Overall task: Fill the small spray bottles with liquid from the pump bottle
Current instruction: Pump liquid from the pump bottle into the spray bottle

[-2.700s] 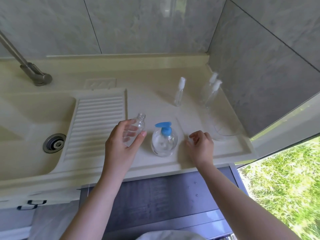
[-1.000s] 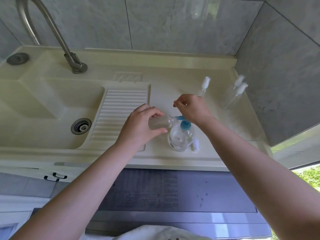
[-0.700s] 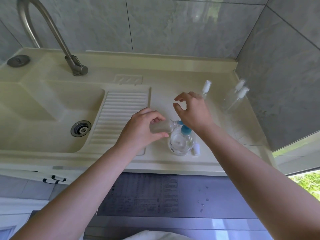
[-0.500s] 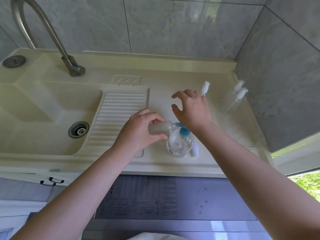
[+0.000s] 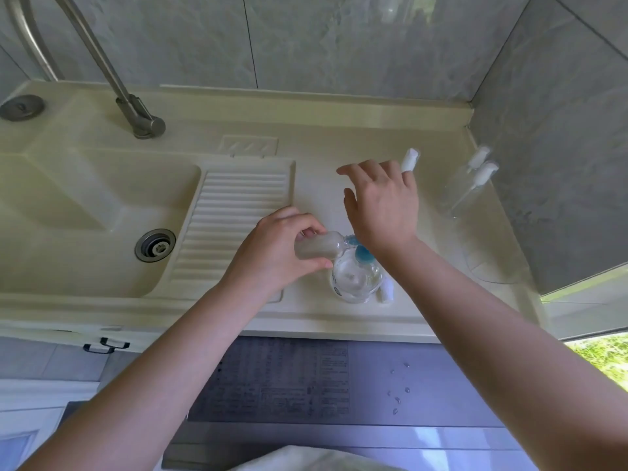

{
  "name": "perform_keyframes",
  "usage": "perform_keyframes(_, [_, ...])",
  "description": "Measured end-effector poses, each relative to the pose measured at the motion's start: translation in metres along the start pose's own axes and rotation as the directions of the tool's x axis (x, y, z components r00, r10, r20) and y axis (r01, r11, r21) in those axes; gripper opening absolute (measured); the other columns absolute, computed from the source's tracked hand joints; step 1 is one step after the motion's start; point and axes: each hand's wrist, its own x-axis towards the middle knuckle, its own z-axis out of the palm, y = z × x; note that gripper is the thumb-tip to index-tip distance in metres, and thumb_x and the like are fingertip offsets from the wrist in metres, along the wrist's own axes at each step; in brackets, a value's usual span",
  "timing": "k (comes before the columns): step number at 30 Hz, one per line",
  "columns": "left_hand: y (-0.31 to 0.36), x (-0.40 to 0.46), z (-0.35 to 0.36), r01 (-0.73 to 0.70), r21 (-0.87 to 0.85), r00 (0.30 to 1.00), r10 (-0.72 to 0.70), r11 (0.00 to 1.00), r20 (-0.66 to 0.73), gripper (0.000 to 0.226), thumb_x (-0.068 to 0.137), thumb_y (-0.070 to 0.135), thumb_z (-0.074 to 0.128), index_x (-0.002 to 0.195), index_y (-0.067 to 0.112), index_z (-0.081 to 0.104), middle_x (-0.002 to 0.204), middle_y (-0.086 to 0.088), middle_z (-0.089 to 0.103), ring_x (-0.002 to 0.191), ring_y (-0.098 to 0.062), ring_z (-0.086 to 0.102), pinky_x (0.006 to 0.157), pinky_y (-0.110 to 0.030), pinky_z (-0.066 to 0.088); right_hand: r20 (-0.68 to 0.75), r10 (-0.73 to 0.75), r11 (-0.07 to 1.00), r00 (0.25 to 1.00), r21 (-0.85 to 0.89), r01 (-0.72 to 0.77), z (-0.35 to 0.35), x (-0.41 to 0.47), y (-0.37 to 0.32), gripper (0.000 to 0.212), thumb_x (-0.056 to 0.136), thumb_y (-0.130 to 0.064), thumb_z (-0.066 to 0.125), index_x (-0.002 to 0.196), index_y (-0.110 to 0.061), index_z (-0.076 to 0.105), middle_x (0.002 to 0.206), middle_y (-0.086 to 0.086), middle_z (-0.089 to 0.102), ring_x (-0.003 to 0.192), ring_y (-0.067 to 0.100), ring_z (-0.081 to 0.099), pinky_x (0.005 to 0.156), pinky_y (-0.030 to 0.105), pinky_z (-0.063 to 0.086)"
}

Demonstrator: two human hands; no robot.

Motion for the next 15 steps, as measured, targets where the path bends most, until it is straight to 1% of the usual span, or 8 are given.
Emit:
perform_keyframes(4, [0.0,0.001,0.001,0.002,0.002,1.0,-0.002,1.0,0.006,0.045,0.059,0.04,0.091,0.098,0.028,0.072,0.092,0.014,0.059,0.084,-0.005,0.058,0.081,-0.031,0.052,-0.081,-0.057,0.995,0.995,-0.082,0.05,-0.004,0.005,0.003,0.037,0.078,-0.018,0.067,0.114,-0.027,0.068,0.1,-0.003,0.071,0.085,0.029,0.062,0.068,0.038,0.041])
perform_keyframes(6, [0.0,0.001,0.001,0.003,0.002,1.0,-0.003,1.0,0.007,0.045,0.058,0.04,0.091,0.098,0.029,0.072,0.093,0.014,0.059,0.084,-0.006,0.058,0.081,-0.031,0.052,-0.078,-0.044,0.994,0.996,-0.101,0.036,-0.005,0.005,0.003,0.039,0.078,-0.018,0.067,0.116,-0.027,0.067,0.1,-0.004,0.07,0.085,0.029,0.061,0.068,0.038,0.041])
perform_keyframes(10, [-0.001,0.001,0.002,0.013,0.009,1.0,-0.013,1.0,0.015,0.045,0.058,0.038,0.092,0.098,0.028,0.073,0.092,0.015,0.058,0.083,-0.006,0.058,0.08,-0.03,0.052,-0.066,0.032,0.996,0.997,-0.087,-0.037,0.001,-0.007,0.002,0.044,0.077,-0.011,0.065,0.117,-0.029,0.066,0.101,-0.006,0.069,0.087,0.028,0.06,0.071,0.037,0.037])
perform_keyframes(13, [-0.002,0.0,0.002,0.017,0.018,1.0,-0.018,1.0,0.021,0.045,0.059,0.037,0.092,0.099,0.028,0.073,0.092,0.014,0.058,0.084,-0.006,0.058,0.08,-0.026,0.05,-0.113,0.019,0.995,0.993,-0.1,-0.03,-0.002,-0.005,0.005,0.048,0.078,-0.013,0.065,0.123,-0.029,0.063,0.103,-0.006,0.068,0.087,0.027,0.059,0.071,0.037,0.035])
perform_keyframes(15, [-0.001,0.001,0.001,0.012,0.015,1.0,-0.012,1.0,0.016,0.045,0.058,0.037,0.092,0.098,0.029,0.073,0.093,0.013,0.059,0.084,-0.005,0.058,0.079,-0.02,0.048,-0.167,-0.011,0.992,0.986,-0.128,-0.01,-0.007,0.0,0.004,0.048,0.078,-0.012,0.065,0.123,-0.029,0.063,0.102,-0.007,0.068,0.085,0.026,0.059,0.069,0.036,0.034])
